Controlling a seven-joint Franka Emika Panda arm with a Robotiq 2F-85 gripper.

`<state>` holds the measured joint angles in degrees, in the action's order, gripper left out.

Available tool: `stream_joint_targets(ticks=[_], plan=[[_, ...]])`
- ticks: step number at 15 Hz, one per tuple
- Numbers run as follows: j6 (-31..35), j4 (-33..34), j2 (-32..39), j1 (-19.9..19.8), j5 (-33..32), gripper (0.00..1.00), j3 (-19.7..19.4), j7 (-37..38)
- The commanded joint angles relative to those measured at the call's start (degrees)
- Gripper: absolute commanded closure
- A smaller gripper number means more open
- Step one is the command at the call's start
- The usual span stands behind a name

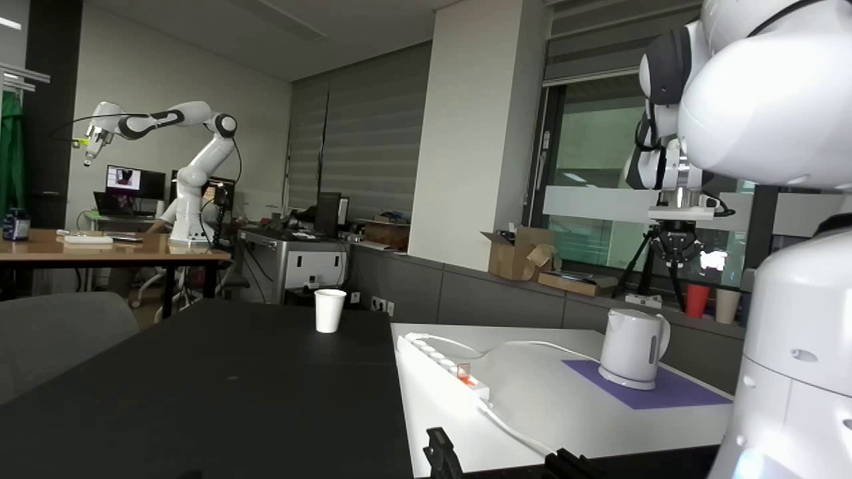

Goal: Flip the switch of the white electric kettle twice.

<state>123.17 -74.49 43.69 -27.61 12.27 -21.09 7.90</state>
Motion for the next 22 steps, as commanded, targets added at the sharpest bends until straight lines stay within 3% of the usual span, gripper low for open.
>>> stream_joint_targets(ticks=[1, 13, 14, 22], plan=[[-0.2, 0.4, 0.2, 0.0, 0.0, 0.99, 0.0, 0.0], [-0.4, 0.7, 0.3, -0.1, 0.0, 0.99, 0.1, 0.1], [-1.5, 2.8, 1.3, -1.6, -1.5, 1.0, 1.9, 1.4], [-1.9, 8.7, 9.1, -5.0, 0.2, 1.0, 5.0, 1.6]])
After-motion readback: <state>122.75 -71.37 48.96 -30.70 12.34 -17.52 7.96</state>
